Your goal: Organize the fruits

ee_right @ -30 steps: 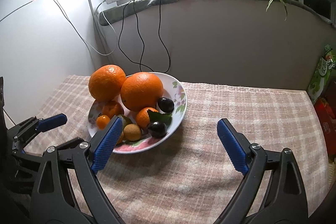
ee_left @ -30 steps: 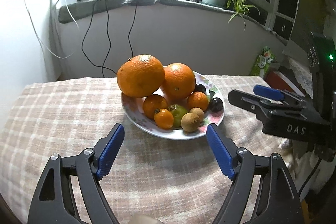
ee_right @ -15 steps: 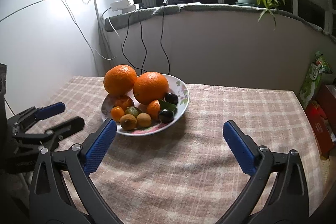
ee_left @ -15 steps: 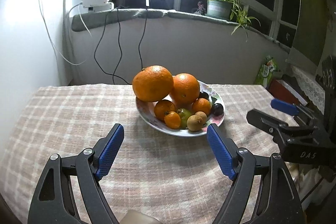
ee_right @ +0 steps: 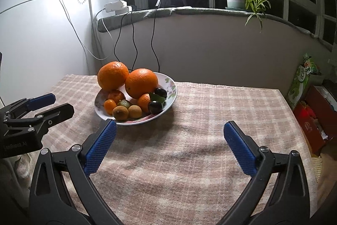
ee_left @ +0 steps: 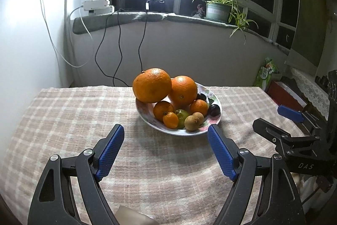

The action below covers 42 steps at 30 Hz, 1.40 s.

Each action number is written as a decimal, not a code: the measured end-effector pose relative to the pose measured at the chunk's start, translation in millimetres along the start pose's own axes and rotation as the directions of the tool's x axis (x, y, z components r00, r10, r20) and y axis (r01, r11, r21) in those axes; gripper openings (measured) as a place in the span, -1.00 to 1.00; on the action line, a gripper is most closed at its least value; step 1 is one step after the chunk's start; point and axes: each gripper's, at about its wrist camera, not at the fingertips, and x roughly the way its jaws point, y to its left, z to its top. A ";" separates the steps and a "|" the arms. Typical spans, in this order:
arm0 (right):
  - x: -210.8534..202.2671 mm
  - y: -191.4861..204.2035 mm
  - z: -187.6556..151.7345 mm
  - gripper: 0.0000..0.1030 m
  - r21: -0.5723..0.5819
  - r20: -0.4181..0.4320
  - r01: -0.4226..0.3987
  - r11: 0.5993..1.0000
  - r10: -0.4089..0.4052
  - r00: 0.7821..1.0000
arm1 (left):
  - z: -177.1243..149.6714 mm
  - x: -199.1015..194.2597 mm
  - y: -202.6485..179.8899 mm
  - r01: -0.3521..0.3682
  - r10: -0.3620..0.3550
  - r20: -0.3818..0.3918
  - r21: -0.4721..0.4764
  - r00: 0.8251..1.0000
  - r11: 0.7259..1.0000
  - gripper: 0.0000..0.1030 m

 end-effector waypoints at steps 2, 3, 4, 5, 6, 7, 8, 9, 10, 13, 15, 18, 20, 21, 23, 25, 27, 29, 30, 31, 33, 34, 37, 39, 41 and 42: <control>-0.1 -0.1 -0.5 1.00 0.007 0.001 -0.003 1.000 0.003 1.000 | -0.2 -0.7 -1.1 -0.002 0.002 0.001 0.002 1.000 1.000 0.58; -0.1 -0.2 -0.5 1.00 0.010 0.001 -0.004 1.000 0.004 1.000 | -0.3 -0.5 -0.2 0.000 0.000 0.000 0.000 1.000 1.000 0.58; -0.3 0.3 -0.5 1.00 0.011 0.001 -0.006 1.000 0.006 1.000 | -0.2 -0.5 -0.3 0.001 -0.001 0.000 0.000 1.000 1.000 0.58; -0.6 1.1 -0.5 1.00 0.009 0.001 -0.007 1.000 0.007 1.000 | -0.2 -0.9 -0.9 0.002 -0.002 0.000 0.002 1.000 1.000 0.58; -1.0 2.1 -0.6 1.00 0.005 0.002 -0.008 1.000 0.008 1.000 | -0.4 -2.0 -1.7 0.001 -0.001 0.002 0.003 1.000 1.000 0.58; -1.6 3.0 -1.0 1.00 0.002 0.002 -0.008 1.000 0.008 1.000 | -0.3 -2.7 -2.0 0.001 -0.001 0.003 0.003 1.000 1.000 0.58; -1.9 3.8 -1.0 1.00 -0.001 0.003 -0.008 1.000 0.008 1.000 | -0.1 -3.2 -2.5 0.000 0.000 0.004 0.002 1.000 1.000 0.58; -2.2 4.6 -0.8 1.00 -0.005 0.003 -0.008 1.000 0.008 1.000 | -0.1 -3.5 -2.9 -0.001 0.001 0.005 0.003 1.000 1.000 0.58; -2.7 5.4 -0.8 1.00 -0.008 0.004 -0.007 1.000 0.007 1.000 | -0.2 -3.5 -3.0 -0.003 0.003 0.004 0.005 1.000 1.000 0.58; -3.4 6.6 -0.5 1.00 -0.012 0.006 -0.006 1.000 0.006 1.000 | 0.6 -4.2 -2.9 0.000 0.000 0.002 0.004 1.000 1.000 0.58; -3.5 7.5 -1.1 1.00 -0.014 0.004 -0.007 1.000 0.007 1.000 | 0.3 -3.8 -2.8 0.001 -0.001 0.002 0.003 1.000 1.000 0.58; -3.0 8.4 -1.7 1.00 -0.018 0.000 -0.007 1.000 0.007 1.000 | 0.6 -3.8 -2.6 0.001 -0.001 0.002 0.002 1.000 1.000 0.58; -2.6 9.0 -1.6 1.00 -0.019 -0.002 -0.008 1.000 0.008 1.000 | 0.4 -3.8 -2.7 0.000 0.000 0.002 0.003 1.000 1.000 0.58; -2.3 9.8 -1.7 1.00 -0.019 -0.002 -0.007 1.000 0.007 1.000 | 0.3 -3.7 -2.8 0.000 0.000 0.003 0.003 1.000 1.000 0.58; -2.5 10.5 -1.8 1.00 -0.020 -0.001 -0.009 1.000 0.009 1.000 | 0.3 -3.6 -2.7 0.000 0.000 0.003 0.004 1.000 1.000 0.58; -2.6 11.0 -1.8 1.00 -0.021 0.000 -0.010 1.000 0.010 1.000 | 0.2 -3.5 -2.9 -0.001 0.001 0.002 0.005 1.000 1.000 0.58; -2.6 11.8 -2.3 1.00 -0.021 0.000 -0.009 1.000 0.009 1.000 | 0.1 -3.5 -2.8 0.000 0.000 0.001 0.005 1.000 1.000 0.58; -2.5 11.9 -2.4 1.00 -0.021 -0.001 -0.009 1.000 0.009 1.000 | 0.8 -4.1 -2.7 -0.001 0.001 0.002 0.008 1.000 1.000 0.58; -2.4 12.0 -2.4 1.00 -0.021 -0.001 -0.008 1.000 0.008 1.000 | 1.1 -4.6 -2.8 -0.001 0.001 0.002 0.008 1.000 1.000 0.58; -2.5 11.9 -2.3 1.00 -0.020 -0.001 -0.008 1.000 0.008 1.000 | 1.1 -5.0 -2.9 -0.001 0.001 0.003 0.010 1.000 1.000 0.58; -2.5 11.8 -2.6 1.00 -0.021 -0.003 -0.010 1.000 0.010 1.000 | 1.0 -5.0 -3.1 -0.002 0.001 0.002 0.010 1.000 1.000 0.58; -2.3 12.1 -2.8 1.00 -0.022 -0.004 -0.010 1.000 0.010 1.000 | 1.5 -5.1 -2.7 -0.002 0.002 0.002 0.011 1.000 1.000 0.58; -2.3 12.6 -3.4 1.00 -0.023 -0.004 -0.010 1.000 0.010 1.000 | 1.6 -5.1 -2.7 -0.002 0.002 0.003 0.011 1.000 1.000 0.58; -2.7 13.3 -3.5 1.00 -0.025 -0.003 -0.011 1.000 0.011 1.000 | 1.0 -5.1 -3.4 -0.002 0.002 0.003 0.011 1.000 1.000 0.58; -1.2 13.5 -3.7 1.00 -0.028 -0.004 -0.012 1.000 0.012 1.000 | 1.1 -5.1 -3.3 -0.002 0.001 0.003 0.011 1.000 1.000 0.58; -1.4 13.6 -3.8 1.00 -0.027 -0.004 -0.012 1.000 0.012 1.000 | 0.9 -5.1 -3.5 -0.002 0.002 0.003 0.011 1.000 1.000 0.58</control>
